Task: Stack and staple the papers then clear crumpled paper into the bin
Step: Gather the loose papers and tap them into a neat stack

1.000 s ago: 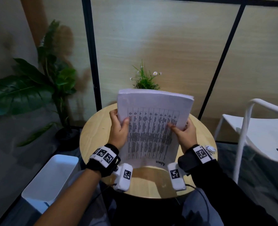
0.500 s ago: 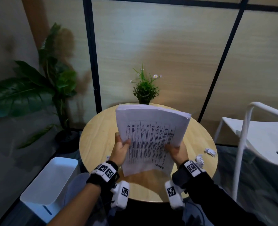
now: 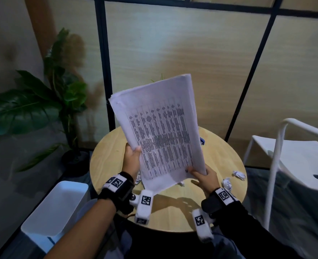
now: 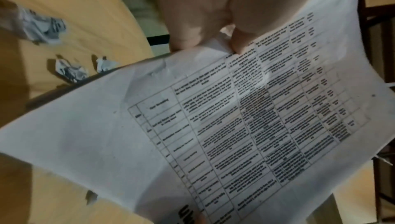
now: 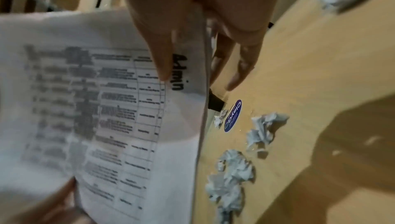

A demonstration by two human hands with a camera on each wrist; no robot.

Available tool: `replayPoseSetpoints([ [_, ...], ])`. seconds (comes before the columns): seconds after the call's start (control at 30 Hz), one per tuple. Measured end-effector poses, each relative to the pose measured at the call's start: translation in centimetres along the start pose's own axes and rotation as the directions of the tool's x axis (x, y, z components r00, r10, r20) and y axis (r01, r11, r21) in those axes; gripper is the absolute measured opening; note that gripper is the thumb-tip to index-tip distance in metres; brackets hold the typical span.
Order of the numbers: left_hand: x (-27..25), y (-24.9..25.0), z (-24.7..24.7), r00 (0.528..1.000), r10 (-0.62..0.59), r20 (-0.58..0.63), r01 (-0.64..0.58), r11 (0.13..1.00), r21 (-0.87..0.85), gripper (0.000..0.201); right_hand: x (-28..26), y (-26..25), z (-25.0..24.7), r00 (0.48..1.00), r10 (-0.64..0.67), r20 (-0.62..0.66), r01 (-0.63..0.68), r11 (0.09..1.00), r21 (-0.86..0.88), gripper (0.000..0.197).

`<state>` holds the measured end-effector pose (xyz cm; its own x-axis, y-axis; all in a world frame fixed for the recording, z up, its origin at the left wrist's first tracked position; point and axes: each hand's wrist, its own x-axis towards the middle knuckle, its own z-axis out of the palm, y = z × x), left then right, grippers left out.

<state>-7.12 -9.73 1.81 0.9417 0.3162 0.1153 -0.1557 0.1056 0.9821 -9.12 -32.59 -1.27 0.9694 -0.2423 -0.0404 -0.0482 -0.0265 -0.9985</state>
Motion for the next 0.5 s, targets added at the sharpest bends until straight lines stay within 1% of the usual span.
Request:
replayPoseSetpoints([
  [0.07,0.3,0.0,0.3,0.998,-0.056,-0.011,0.055,0.996,-0.070,0.032,-0.2,0.1,0.2,0.994,0.105,0.005,-0.103,0.971,0.214,0.016],
  [0.1,0.5,-0.3,0.4,0.997,-0.082,0.001,0.082,0.991,-0.107,0.028,-0.2,0.0,0.4,0.992,0.124,0.027,-0.127,0.950,0.287,0.018],
  [0.13,0.6,-0.5,0.6,0.995,-0.104,0.011,0.104,0.986,-0.133,0.022,-0.2,-0.1,0.6,0.991,0.128,0.049,-0.137,0.932,0.337,0.022],
  [0.2,0.6,-0.2,0.7,0.986,-0.168,-0.002,0.166,0.975,-0.146,0.013,0.0,-0.3,1.1,0.989,0.133,0.063,-0.147,0.908,0.393,0.040],
  [0.23,0.4,0.1,0.7,0.981,-0.195,-0.005,0.192,0.968,-0.164,0.015,0.2,-0.3,1.2,0.988,0.145,0.056,-0.156,0.899,0.409,0.050],
  [0.27,0.3,0.2,0.6,0.977,-0.212,-0.005,0.207,0.958,-0.201,0.022,0.3,-0.3,1.3,0.987,0.157,0.048,-0.162,0.889,0.428,0.054],
  [0.3,0.1,0.4,0.6,0.977,-0.213,0.000,0.206,0.948,-0.242,0.028,0.5,-0.3,1.3,0.985,0.168,0.032,-0.164,0.881,0.443,0.051],
  [0.33,0.1,0.5,0.4,0.977,-0.211,0.000,0.204,0.942,-0.268,0.032,0.6,-0.2,1.2,0.983,0.181,0.017,-0.169,0.875,0.454,0.041],
  [0.4,0.1,0.4,0.3,0.974,-0.226,0.004,0.218,0.935,-0.281,0.033,0.7,-0.4,1.2,0.983,0.186,-0.001,-0.165,0.877,0.451,0.016],
  [0.43,0.2,0.2,0.3,0.971,-0.238,-0.007,0.228,0.938,-0.260,0.030,0.7,-0.8,1.2,0.987,0.162,-0.015,-0.139,0.886,0.443,0.008],
  [0.47,0.2,0.3,0.3,0.964,-0.260,-0.055,0.244,0.949,-0.200,0.027,0.7,-1.3,1.3,0.992,0.123,-0.034,-0.096,0.894,0.438,0.008],
  [0.5,0.4,0.5,0.2,0.948,-0.281,-0.149,0.263,0.956,-0.129,0.028,0.8,-1.9,1.3,0.995,0.081,-0.062,-0.046,0.899,0.435,0.009],
])
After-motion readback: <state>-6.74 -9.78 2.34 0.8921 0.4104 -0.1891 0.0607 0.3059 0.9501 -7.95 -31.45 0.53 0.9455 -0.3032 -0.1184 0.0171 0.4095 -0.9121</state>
